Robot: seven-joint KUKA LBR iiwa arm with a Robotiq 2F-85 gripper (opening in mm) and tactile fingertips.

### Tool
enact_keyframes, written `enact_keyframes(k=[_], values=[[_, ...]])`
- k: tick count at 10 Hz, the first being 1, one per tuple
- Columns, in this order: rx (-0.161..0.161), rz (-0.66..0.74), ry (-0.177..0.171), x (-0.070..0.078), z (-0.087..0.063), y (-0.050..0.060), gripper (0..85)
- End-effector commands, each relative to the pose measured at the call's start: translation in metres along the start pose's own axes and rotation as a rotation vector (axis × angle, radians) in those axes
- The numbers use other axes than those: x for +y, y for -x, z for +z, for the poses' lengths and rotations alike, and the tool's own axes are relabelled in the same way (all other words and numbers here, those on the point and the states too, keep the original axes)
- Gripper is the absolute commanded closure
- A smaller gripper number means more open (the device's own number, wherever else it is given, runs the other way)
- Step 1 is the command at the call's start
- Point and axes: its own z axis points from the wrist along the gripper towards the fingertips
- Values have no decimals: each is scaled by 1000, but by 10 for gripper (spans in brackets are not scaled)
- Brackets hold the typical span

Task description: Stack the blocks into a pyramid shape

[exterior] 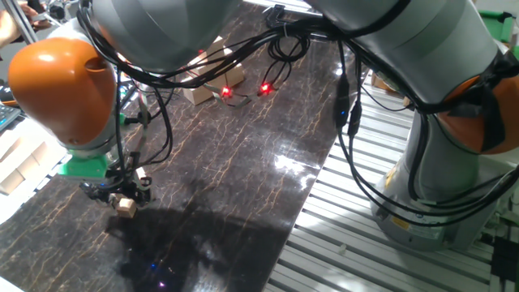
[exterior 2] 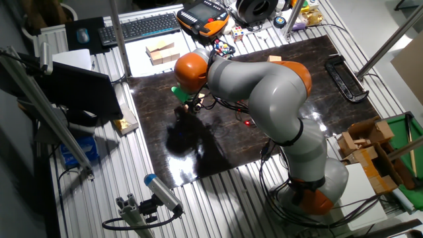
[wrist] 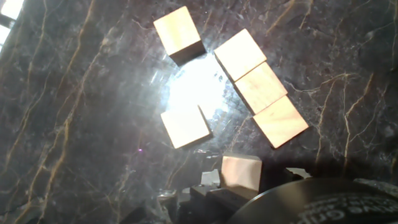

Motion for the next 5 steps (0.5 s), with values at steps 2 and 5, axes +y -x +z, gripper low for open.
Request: enact_keyframes(k=[2, 5], values=[[-2, 7, 3, 0, 4, 0, 290], [-1, 10, 5, 1, 7, 0, 290]])
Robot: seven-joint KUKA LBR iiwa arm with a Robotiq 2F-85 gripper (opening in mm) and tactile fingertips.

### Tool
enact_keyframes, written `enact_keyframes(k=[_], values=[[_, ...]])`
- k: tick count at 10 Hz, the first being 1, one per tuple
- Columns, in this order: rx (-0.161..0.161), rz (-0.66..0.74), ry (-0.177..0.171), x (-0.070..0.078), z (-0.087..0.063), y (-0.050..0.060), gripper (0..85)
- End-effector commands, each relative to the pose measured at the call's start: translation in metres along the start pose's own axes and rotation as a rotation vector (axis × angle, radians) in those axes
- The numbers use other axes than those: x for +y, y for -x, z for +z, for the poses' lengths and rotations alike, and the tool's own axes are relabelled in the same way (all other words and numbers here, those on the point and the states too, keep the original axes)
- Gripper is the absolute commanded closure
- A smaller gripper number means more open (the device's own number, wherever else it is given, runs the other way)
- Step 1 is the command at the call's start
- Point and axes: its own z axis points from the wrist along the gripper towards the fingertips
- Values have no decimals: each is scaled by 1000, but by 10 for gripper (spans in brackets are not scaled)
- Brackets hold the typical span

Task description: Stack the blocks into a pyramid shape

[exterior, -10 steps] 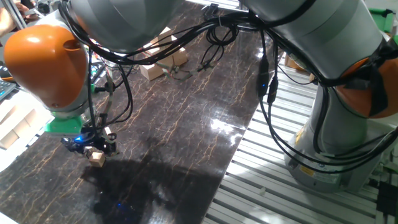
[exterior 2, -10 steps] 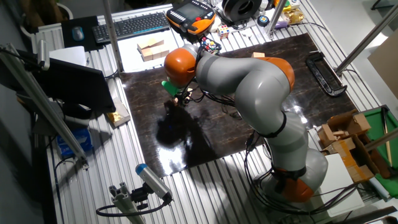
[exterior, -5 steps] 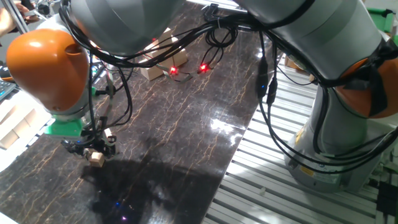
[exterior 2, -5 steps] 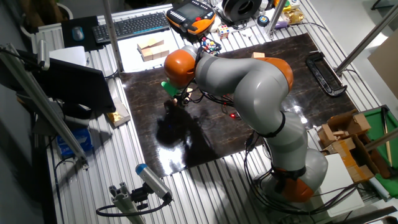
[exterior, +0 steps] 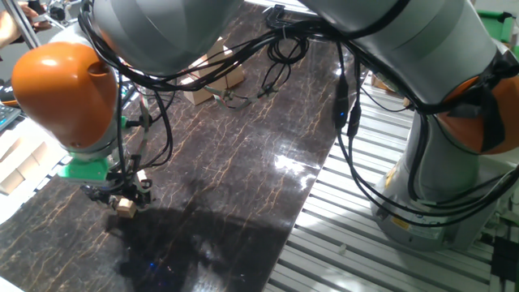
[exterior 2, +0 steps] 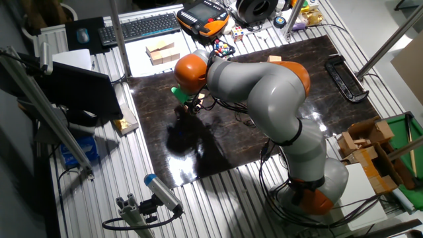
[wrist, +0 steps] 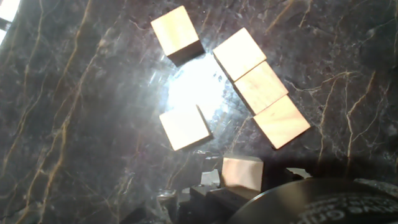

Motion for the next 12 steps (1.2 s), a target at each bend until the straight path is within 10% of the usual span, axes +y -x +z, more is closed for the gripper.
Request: enact_keyframes(k=[1, 5, 7, 12], values=[[0, 1, 0, 0, 1, 0, 293], [-2, -9, 4, 0, 6, 1, 450], [3, -40, 0, 0, 5, 1, 843], [22, -144, -13, -1, -30, 6, 843]])
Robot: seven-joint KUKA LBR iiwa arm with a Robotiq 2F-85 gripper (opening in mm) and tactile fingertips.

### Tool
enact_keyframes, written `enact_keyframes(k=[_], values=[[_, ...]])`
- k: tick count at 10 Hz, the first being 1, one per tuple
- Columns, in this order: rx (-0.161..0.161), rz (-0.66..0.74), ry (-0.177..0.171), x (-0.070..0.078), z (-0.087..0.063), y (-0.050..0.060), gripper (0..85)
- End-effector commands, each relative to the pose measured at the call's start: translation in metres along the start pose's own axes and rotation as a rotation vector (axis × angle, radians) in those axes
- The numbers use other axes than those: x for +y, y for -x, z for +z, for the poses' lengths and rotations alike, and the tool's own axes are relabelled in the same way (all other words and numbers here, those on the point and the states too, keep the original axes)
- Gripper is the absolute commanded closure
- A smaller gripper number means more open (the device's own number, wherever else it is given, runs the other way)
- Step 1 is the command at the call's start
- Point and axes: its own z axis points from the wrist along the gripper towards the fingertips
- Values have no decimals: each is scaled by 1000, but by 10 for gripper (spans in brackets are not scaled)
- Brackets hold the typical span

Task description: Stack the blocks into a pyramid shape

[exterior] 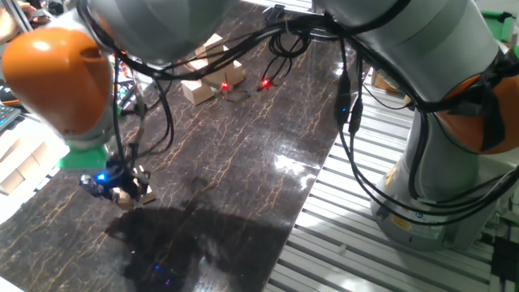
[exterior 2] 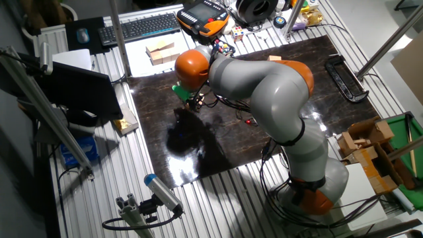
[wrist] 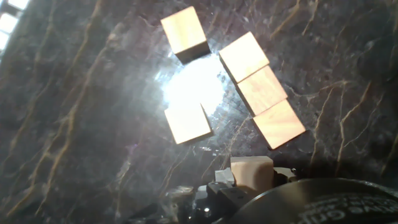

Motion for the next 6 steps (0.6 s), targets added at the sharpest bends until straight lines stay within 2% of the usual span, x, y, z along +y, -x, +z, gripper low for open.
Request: enact_keyframes(k=[1, 3, 6], values=[[4, -59, 3, 0, -4, 4, 843], [-28, -156, -8, 0, -11, 12, 843], [-21, -175, 1, -5, -4, 30, 843]])
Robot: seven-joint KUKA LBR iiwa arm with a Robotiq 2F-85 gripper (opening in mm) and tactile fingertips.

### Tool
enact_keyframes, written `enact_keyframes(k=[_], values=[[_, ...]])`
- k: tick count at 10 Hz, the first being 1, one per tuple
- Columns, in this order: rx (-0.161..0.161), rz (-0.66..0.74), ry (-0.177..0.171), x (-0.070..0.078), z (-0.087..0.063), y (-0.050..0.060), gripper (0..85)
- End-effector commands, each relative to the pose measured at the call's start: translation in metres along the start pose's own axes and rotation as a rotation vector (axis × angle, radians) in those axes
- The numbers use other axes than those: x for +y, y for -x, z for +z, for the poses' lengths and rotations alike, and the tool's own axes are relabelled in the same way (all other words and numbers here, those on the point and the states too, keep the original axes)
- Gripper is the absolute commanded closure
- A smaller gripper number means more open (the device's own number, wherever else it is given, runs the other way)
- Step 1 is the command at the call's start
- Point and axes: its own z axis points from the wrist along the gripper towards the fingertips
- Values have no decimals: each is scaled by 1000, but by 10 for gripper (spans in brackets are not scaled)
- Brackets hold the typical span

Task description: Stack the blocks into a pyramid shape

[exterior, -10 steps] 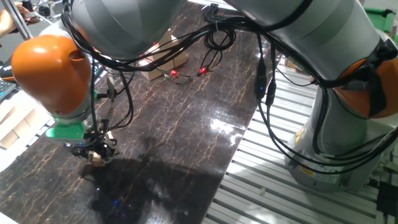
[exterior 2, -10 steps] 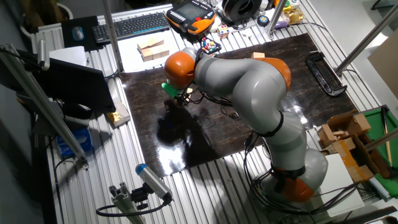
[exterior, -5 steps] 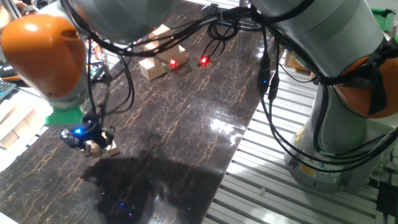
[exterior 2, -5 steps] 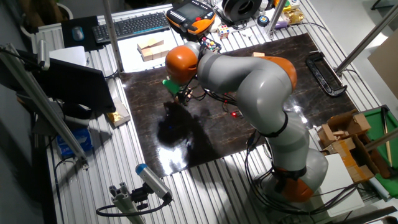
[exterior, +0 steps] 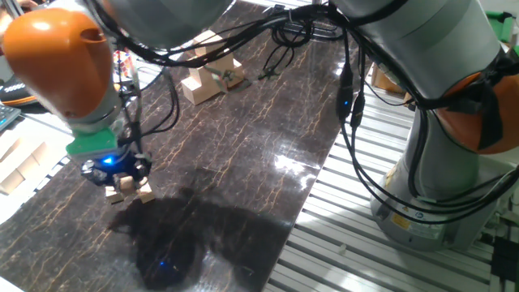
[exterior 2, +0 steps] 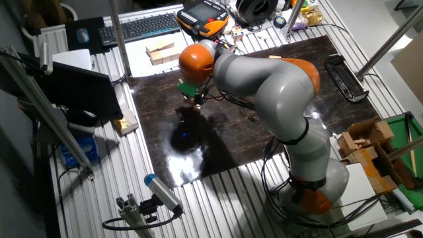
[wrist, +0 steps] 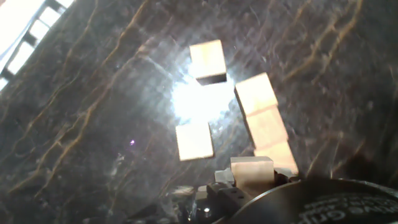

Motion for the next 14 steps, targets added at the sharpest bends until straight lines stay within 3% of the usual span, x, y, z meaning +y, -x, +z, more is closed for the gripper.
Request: enact_keyframes(k=[1, 4, 8, 14], values=[[3, -8, 3, -3, 2, 4, 843], [2, -81, 10, -11, 5, 12, 843], [-13, -188, -5, -14, 7, 14, 843], [8, -224, 11, -17, 9, 15, 843]])
